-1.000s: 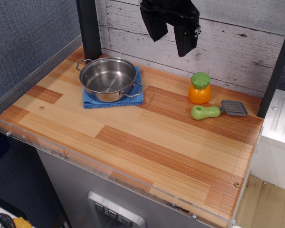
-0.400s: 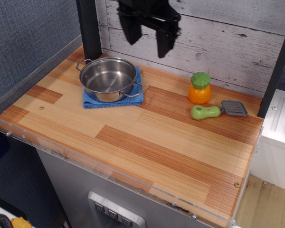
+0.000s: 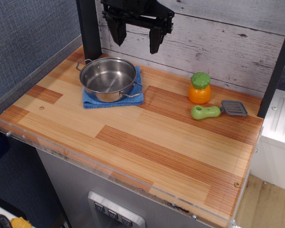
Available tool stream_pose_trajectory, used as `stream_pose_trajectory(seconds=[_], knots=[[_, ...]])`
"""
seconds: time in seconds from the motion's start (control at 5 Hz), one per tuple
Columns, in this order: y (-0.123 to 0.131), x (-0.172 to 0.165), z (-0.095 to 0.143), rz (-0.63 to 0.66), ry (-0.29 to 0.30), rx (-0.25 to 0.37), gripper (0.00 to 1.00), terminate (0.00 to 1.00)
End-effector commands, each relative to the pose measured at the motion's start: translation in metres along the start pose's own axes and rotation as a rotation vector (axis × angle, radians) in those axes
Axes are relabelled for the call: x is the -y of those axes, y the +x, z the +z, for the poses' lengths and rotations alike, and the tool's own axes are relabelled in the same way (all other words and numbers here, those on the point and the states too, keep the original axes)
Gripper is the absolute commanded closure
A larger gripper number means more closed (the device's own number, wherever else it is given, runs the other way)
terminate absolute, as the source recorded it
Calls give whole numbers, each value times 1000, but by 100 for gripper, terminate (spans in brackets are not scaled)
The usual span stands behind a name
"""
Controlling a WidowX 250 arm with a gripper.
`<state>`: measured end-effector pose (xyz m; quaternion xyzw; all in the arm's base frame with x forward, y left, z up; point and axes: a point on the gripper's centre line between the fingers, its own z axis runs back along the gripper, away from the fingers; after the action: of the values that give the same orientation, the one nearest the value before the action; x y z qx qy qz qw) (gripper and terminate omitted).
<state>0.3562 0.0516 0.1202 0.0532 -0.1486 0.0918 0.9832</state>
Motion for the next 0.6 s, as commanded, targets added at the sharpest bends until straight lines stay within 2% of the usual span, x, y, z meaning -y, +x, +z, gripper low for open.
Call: stream_pose_trajectory(seconds=[0.0,0.4], knots=[[4,-10,-6,168,73,-3,0,0],[-6,-19,-34,327,110,-68,0,0]])
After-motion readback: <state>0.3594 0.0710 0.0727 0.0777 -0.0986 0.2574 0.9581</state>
